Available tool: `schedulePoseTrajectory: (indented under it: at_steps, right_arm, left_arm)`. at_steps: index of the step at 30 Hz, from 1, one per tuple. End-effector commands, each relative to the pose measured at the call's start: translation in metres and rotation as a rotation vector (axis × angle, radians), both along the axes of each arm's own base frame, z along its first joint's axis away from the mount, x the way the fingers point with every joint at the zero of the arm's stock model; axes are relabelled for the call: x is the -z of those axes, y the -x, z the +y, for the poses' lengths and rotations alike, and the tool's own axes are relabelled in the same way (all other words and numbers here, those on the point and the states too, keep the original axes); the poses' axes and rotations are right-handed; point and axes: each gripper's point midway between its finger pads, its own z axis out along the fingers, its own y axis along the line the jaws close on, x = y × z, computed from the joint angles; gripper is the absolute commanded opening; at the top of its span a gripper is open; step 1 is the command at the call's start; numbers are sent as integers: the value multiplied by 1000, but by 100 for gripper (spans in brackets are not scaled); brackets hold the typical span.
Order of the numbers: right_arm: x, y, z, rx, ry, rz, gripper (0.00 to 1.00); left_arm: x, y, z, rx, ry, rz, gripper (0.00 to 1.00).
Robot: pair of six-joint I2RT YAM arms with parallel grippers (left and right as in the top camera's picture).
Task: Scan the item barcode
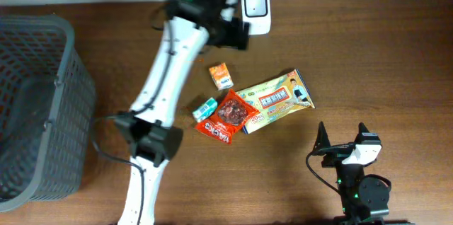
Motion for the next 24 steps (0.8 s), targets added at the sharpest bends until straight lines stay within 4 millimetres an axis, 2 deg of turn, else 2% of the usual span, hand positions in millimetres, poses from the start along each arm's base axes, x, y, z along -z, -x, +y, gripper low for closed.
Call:
schedulePoseTrajectory:
  at_steps: [1,2,5,8,11,13,15,17,19,20,22,24]
  right_arm:
    - [4,0,-2,7,1,6,98]
    - [4,0,-2,7,1,6,98]
    - [4,0,-2,7,1,6,98]
    - [4,0,-2,7,1,6,98]
    - [4,0,-2,7,1,6,98]
    - [4,0,-2,7,1,6,98]
    - [4,0,-2,7,1,6,98]
    - [4,0,-2,7,1,6,98]
    - [-4,-1,-1,5,-24,-26,98]
    - [-12,-1,8,-45,-120,-60,98]
    - [-28,6,51,-295,-393,-69,98]
    - [-53,14,66,-411,-424,-146,98]
  left_arm:
    - [-9,-17,77,-142,-106,-20,99]
    - [-9,-21,89,-167,-110,-16,99]
    - [-7,-22,109,-205,-134,-2,99]
    - [-12,-33,147,-290,-300,-70,99]
    - [-16,-48,155,-322,-302,-128,99]
    - [-12,-57,165,-349,-295,-136,99]
    - [4,-59,168,-350,-279,-91,99]
    - [26,-50,170,-336,-312,-10,99]
    - [32,-50,170,-334,-318,5,99]
    - [32,-50,170,-334,-318,5,99]
    - [32,-50,170,-333,-318,5,99]
    - [32,-50,170,-333,-318,5,99]
